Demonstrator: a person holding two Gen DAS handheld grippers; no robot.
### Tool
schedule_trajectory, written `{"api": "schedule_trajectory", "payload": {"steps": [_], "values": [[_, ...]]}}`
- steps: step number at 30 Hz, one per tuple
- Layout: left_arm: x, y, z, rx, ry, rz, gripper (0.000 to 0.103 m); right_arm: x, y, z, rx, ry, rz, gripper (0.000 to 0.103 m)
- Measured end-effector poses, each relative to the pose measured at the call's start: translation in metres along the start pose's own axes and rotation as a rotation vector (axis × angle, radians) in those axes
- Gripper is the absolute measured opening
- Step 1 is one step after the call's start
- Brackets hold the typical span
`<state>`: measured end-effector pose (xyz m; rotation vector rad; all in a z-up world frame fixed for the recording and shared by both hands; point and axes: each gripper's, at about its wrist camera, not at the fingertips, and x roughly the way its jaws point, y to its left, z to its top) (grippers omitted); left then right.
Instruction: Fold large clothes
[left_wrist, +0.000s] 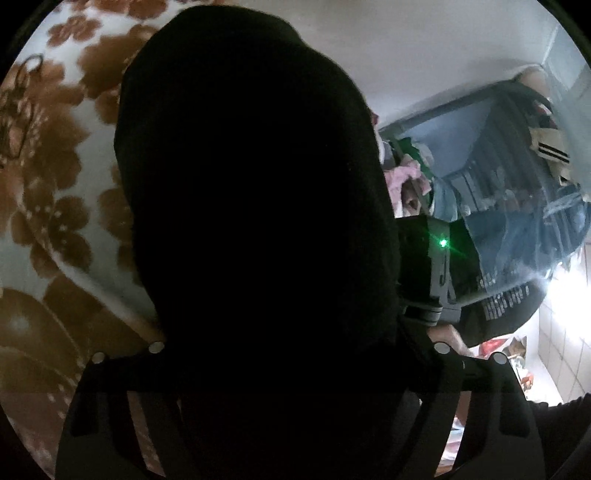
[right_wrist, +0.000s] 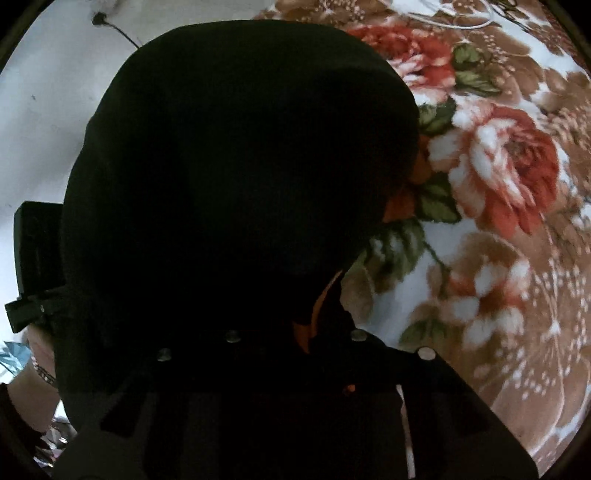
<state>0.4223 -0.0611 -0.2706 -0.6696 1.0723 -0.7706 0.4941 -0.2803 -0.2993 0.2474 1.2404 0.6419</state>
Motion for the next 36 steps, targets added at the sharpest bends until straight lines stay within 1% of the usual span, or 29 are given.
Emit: {"api": "schedule_trajectory", "payload": {"steps": [3,6,7,9,10,11,12,13,15,16,18,20,21,22,24,26,28,29,30,33,34,35,36], "values": [[0.001,-0.036,0.003,0.032,0.005,-0.019,0.082,-0.032,0.004,-0.015,0.033,-0.053,0.043,0.022],[-0.005,-0.082,-0.008,0.084,0.022,-0.040,0.082,-0.080,0.007,-0.038,0.052,-0.116,0.075,0.021],[-0.002,-0.103,-0.012,0.103,0.035,-0.051,0.082,-0.103,0.007,-0.051,0.062,-0.143,0.082,0.021],[0.010,-0.143,-0.023,0.126,0.064,-0.083,0.082,-0.139,0.004,-0.075,0.082,-0.178,0.080,0.021],[0.017,-0.158,-0.031,0.135,0.079,-0.098,0.082,-0.166,0.000,-0.094,0.096,-0.199,0.066,0.021],[0.024,-0.172,-0.038,0.145,0.098,-0.118,0.082,-0.182,-0.001,-0.101,0.105,-0.212,0.052,0.021],[0.042,-0.197,-0.050,0.154,0.123,-0.147,0.082,-0.207,-0.007,-0.119,0.121,-0.227,0.030,0.021],[0.054,-0.211,-0.058,0.160,0.144,-0.170,0.082,-0.233,-0.014,-0.138,0.145,-0.242,0.006,0.022],[0.096,-0.249,-0.082,0.165,0.203,-0.223,0.082,-0.271,-0.032,-0.173,0.189,-0.260,-0.036,0.022],[0.107,-0.256,-0.090,0.171,0.230,-0.245,0.082,-0.288,-0.042,-0.189,0.213,-0.268,-0.061,0.022],[0.151,-0.286,-0.115,0.171,0.290,-0.292,0.082,-0.337,-0.072,-0.238,0.275,-0.282,-0.129,0.022],[0.197,-0.311,-0.143,0.172,0.355,-0.332,0.081,-0.368,-0.099,-0.280,0.321,-0.283,-0.170,0.022],[0.213,-0.317,-0.151,0.170,0.376,-0.340,0.081,-0.381,-0.114,-0.299,0.348,-0.286,-0.190,0.022],[0.239,-0.326,-0.162,0.168,0.403,-0.343,0.081,-0.387,-0.128,-0.315,0.374,-0.288,-0.206,0.022],[0.281,-0.332,-0.178,0.185,0.440,-0.318,0.081,-0.392,-0.162,-0.340,0.429,-0.290,-0.241,0.022],[0.302,-0.323,-0.185,0.182,0.459,-0.299,0.080,-0.386,-0.192,-0.355,0.466,-0.288,-0.253,0.021],[0.324,-0.310,-0.189,0.168,0.477,-0.273,0.079,-0.372,-0.215,-0.366,0.474,-0.275,-0.263,0.021],[0.335,-0.303,-0.192,0.162,0.489,-0.254,0.079,-0.368,-0.221,-0.371,0.470,-0.266,-0.270,0.021],[0.347,-0.294,-0.198,0.162,0.507,-0.215,0.079,-0.364,-0.229,-0.376,0.470,-0.255,-0.273,0.021],[0.354,-0.271,-0.204,0.171,0.521,-0.143,0.079,-0.353,-0.250,-0.397,0.476,-0.236,-0.286,0.020],[0.353,-0.264,-0.204,0.164,0.521,-0.141,0.081,-0.353,-0.256,-0.401,0.484,-0.243,-0.283,0.021],[0.351,-0.263,-0.203,0.158,0.520,-0.137,0.084,-0.354,-0.261,-0.406,0.499,-0.260,-0.265,0.021],[0.347,-0.259,-0.201,0.156,0.516,-0.106,0.091,-0.359,-0.254,-0.412,0.504,-0.270,-0.256,0.023]]}}
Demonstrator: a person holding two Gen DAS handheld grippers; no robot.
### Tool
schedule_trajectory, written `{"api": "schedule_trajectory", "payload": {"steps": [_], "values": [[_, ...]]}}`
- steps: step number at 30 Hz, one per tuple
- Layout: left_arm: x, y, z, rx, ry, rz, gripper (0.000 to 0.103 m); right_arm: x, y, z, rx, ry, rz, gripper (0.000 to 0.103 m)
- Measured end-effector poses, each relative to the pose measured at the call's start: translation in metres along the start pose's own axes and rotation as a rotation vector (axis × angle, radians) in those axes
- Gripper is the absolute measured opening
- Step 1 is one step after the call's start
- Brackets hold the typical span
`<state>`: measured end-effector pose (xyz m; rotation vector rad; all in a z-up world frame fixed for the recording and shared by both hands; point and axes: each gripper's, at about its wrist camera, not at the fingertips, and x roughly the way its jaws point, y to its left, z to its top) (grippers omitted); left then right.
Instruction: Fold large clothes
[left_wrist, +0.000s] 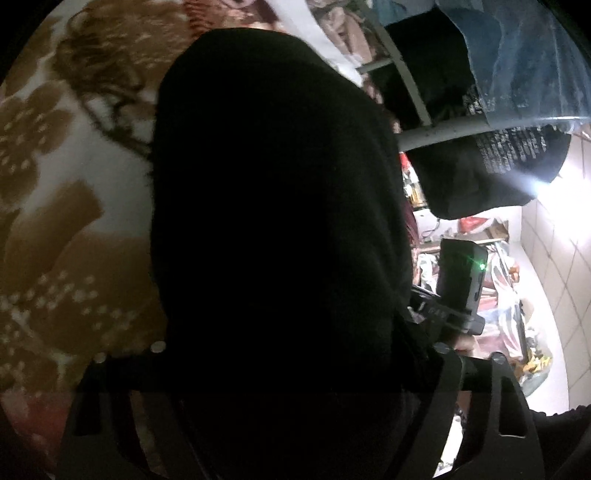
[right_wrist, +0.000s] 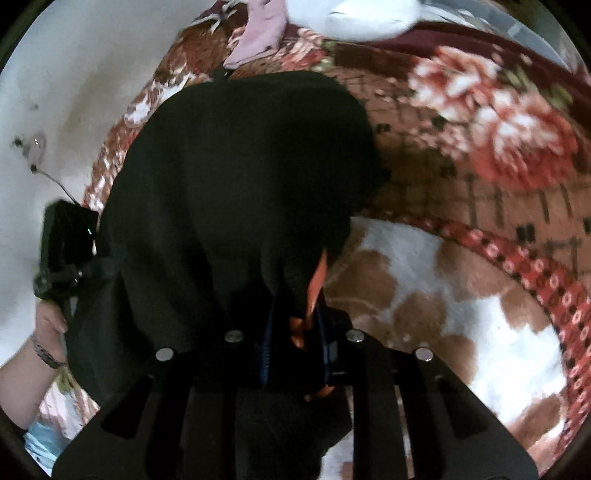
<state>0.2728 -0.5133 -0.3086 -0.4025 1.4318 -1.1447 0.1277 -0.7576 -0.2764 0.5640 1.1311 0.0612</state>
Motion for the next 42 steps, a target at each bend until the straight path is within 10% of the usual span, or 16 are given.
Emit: {"api": "schedule_trajectory", "payload": {"steps": [2,7,14,20,26,42], "values": [[-0.005,-0.005,0.003,-0.003,0.000,0.063,0.098,-0.006,-0.005,-0.005,-0.017,-0.010,0.000,0.029],[-0.047,-0.002,-0.004,0.020,0.010,0.244,0.098,-0.036,-0.008,-0.010,-0.070,-0.023,-0.085,0.087],[-0.100,-0.084,-0.030,0.334,-0.101,0.679,0.098,-0.089,0.079,-0.002,-0.272,-0.165,-0.285,0.098],[-0.059,-0.117,-0.056,0.391,-0.148,0.728,0.098,-0.033,0.128,0.016,-0.308,-0.188,-0.364,0.098],[-0.030,-0.075,-0.079,0.221,-0.137,0.712,0.099,0.029,0.099,-0.002,-0.235,-0.123,-0.422,0.098],[-0.077,-0.071,-0.120,0.227,-0.181,0.774,0.098,-0.006,0.053,-0.065,-0.171,-0.116,-0.558,0.098]]}}
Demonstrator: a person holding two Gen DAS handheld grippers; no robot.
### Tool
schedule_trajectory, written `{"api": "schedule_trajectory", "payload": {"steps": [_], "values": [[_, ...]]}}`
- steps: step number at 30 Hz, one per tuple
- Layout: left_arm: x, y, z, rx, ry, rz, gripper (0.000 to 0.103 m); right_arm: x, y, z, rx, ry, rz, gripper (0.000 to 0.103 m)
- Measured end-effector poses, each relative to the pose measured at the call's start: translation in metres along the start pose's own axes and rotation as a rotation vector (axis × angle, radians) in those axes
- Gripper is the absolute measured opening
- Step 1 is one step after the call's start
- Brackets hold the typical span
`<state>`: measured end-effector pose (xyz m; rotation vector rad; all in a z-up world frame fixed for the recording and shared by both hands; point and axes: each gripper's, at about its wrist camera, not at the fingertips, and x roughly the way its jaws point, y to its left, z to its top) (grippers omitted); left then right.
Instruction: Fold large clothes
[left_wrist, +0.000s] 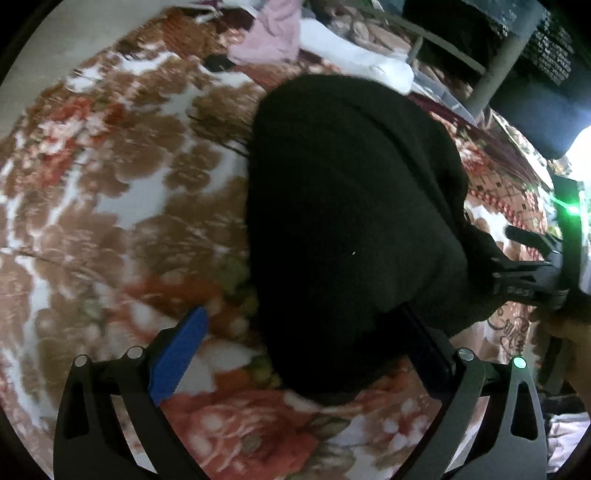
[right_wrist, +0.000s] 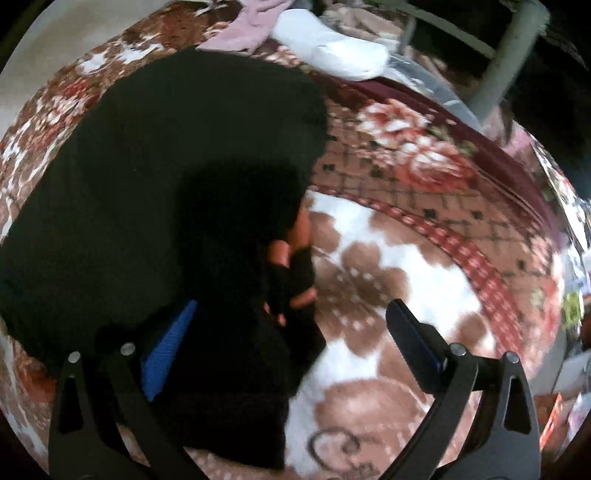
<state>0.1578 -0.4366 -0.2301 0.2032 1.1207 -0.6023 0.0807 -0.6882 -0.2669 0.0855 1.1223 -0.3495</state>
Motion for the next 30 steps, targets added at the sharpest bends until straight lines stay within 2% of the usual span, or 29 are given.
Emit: {"api": "schedule_trajectory", "payload": {"steps": [1,2,7,11,14,18,22,24,28,30], "values": [[-0.012,0.003,0.000,0.003,-0.015,0.042,0.098,-0.011,0.000,0.000,0.012,-0.014,0.003,0.098],[-0.021,0.005,0.000,0.002,-0.029,0.052,0.098,-0.029,0.002,-0.001,0.019,-0.034,0.006,0.098],[-0.099,0.017,-0.001,-0.081,-0.122,0.046,0.098,-0.113,0.013,-0.011,0.088,-0.094,0.047,0.098],[-0.134,-0.001,-0.007,-0.070,-0.148,0.049,0.098,-0.163,0.023,-0.022,0.125,-0.124,0.092,0.098],[-0.147,-0.022,-0.011,-0.059,-0.163,0.059,0.098,-0.181,0.026,-0.028,0.111,-0.138,0.115,0.098],[-0.156,-0.055,-0.020,-0.062,-0.143,0.131,0.098,-0.200,0.014,-0.031,0.105,-0.169,0.142,0.098],[-0.171,-0.084,-0.029,-0.056,-0.203,0.213,0.098,-0.218,0.006,-0.031,0.061,-0.215,0.183,0.098],[-0.176,-0.094,-0.033,-0.095,-0.225,0.247,0.098,-0.228,0.008,-0.031,0.001,-0.249,0.186,0.098],[-0.182,-0.107,-0.039,-0.147,-0.273,0.270,0.098,-0.238,0.006,-0.028,-0.035,-0.277,0.226,0.098],[-0.180,-0.112,-0.040,-0.143,-0.268,0.280,0.098,-0.241,0.003,-0.028,-0.043,-0.283,0.223,0.098]]}}
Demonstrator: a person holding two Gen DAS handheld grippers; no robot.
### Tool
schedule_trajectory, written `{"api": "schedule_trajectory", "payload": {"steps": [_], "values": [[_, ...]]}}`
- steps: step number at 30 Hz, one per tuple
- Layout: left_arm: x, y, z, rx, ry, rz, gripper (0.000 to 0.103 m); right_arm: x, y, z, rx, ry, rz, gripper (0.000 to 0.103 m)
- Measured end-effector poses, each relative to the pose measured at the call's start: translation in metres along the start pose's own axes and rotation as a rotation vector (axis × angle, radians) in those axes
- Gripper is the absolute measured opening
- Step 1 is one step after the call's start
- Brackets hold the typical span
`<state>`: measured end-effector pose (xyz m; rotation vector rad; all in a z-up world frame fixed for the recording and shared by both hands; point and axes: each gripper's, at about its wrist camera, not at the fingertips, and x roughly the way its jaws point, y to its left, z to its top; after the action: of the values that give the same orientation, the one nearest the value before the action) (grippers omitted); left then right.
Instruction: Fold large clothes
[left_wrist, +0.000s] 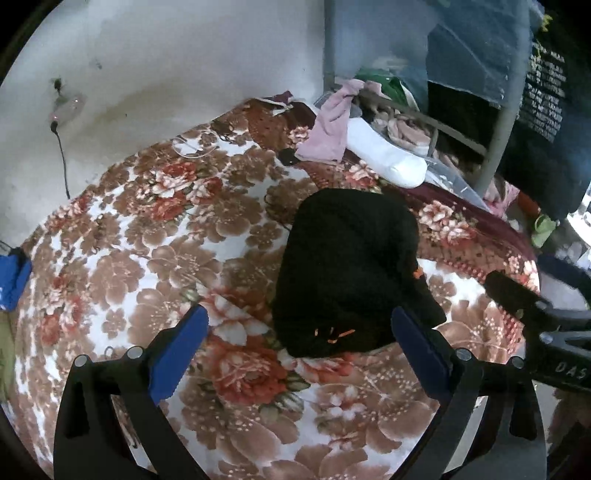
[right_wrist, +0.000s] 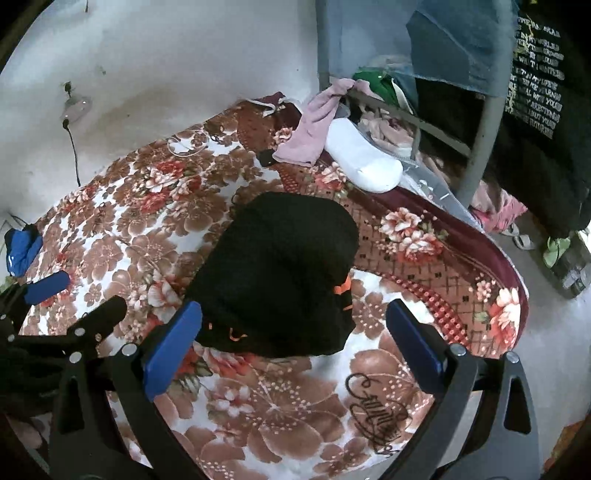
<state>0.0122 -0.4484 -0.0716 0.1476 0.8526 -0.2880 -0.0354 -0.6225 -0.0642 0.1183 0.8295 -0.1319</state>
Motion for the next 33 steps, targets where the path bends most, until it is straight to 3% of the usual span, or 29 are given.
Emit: {"api": "schedule_trajectory", "payload": {"steps": [3,11,22,25,33], "values": [[0.001,0.000,-0.001,-0.033,0.015,-0.041,0.098,-0.001,-0.004,-0.002,-0.012,0.008,0.003,0.098],[0.003,-0.004,0.002,-0.068,0.022,-0.049,0.098,0.010,-0.016,-0.010,-0.018,0.038,0.013,0.098],[0.006,-0.017,0.003,-0.006,0.016,0.060,0.098,0.017,-0.012,-0.012,-0.037,0.066,0.024,0.098],[0.005,-0.017,0.006,-0.018,0.027,0.060,0.098,0.018,-0.012,-0.011,-0.039,0.068,0.020,0.098],[-0.001,-0.007,0.013,-0.086,0.026,-0.017,0.098,0.014,-0.015,-0.013,-0.041,0.069,0.009,0.098]]}}
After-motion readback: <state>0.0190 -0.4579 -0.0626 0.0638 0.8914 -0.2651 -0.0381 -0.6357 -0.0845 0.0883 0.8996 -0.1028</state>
